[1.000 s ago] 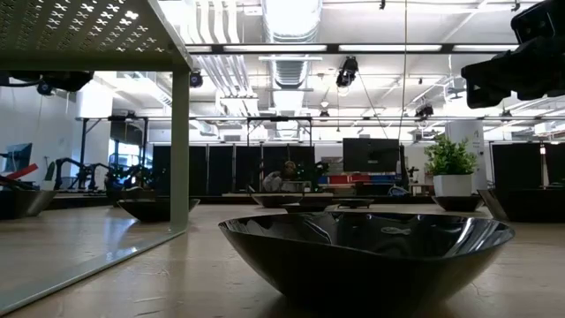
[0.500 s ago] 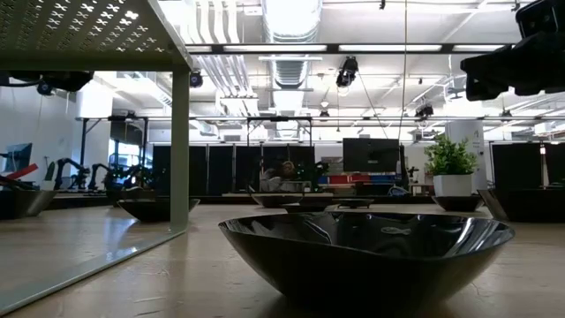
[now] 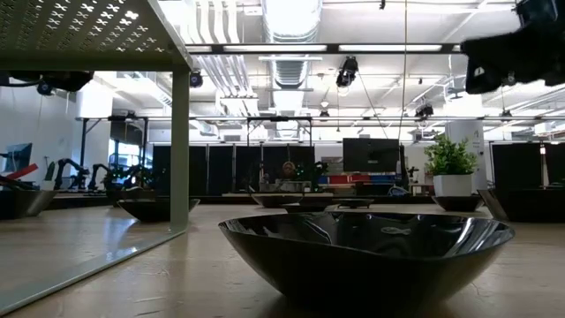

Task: Pick & Place Mini shaped plates
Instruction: Put the black distorted square plate on the shelf

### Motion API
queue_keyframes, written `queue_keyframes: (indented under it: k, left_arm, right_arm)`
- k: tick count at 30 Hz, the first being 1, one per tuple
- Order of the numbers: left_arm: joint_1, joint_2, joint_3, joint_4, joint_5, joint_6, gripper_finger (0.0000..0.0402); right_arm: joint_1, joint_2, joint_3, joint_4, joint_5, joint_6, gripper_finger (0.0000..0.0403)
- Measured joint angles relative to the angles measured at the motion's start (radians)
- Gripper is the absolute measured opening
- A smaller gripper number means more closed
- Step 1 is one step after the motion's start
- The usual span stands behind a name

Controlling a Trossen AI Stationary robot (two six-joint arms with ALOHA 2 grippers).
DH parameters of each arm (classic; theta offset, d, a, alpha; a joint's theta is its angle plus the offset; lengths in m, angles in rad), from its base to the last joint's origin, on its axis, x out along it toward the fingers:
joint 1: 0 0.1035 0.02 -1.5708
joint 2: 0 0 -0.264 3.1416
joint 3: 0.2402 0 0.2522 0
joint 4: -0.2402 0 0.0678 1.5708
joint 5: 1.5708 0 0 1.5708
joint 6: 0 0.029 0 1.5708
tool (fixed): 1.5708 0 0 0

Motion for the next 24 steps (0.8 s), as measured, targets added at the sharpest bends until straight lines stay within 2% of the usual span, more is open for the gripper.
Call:
queue_keyframes:
  k: [7,11,15,19,24]
  left_arm:
    - [0.0,0.0,0.0,0.0,0.0,0.0,0.0]
    - [0.0,0.0,0.0,0.0,0.0,0.0,0.0]
    - [0.0,0.0,0.0,0.0,0.0,0.0,0.0]
    - [0.0,0.0,0.0,0.0,0.0,0.0,0.0]
    - [0.0,0.0,0.0,0.0,0.0,0.0,0.0]
  right_arm:
    - [0.0,0.0,0.0,0.241,0.0,-0.026,0.0008]
    - [0.0,0.0,0.021,0.287,0.0,-0.07,0.0008]
    - [0.0,0.0,0.119,0.188,0.008,-0.091,0.0008]
    - [0.0,0.011,0.271,0.021,0.067,-0.089,0.0008]
    - [0.0,0.093,0.486,-0.33,0.106,0.014,0.0008]
